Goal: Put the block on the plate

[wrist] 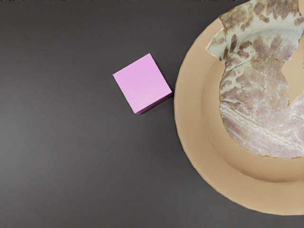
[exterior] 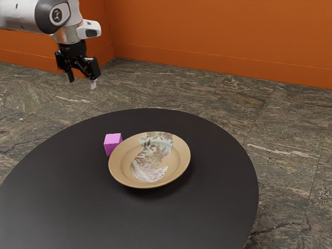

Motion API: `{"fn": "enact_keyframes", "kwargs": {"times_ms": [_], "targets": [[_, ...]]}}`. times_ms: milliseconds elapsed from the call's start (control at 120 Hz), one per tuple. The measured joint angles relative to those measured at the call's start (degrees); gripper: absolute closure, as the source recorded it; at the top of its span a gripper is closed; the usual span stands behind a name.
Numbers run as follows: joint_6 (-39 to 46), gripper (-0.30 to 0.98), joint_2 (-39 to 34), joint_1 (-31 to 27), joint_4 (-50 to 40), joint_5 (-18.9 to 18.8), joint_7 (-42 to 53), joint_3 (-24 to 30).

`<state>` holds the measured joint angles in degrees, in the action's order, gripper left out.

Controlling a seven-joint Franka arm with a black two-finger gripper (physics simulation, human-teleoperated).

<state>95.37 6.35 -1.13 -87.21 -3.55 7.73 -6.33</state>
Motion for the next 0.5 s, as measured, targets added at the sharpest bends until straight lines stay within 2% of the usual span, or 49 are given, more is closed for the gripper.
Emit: {"fn": "enact_keyframes", "kwargs": {"times_ms": [275,392,500], "targets": [[0.26,0.0,0.18,-0.09,0.04,0.02,1.03,-0.01],[0.45,0.0,1.61,-0.67,0.49,2.62,1.01,-0.44],[0.97,0.0,5.95,-1.96,3.19,5.62,-1.14,-0.59]]}}
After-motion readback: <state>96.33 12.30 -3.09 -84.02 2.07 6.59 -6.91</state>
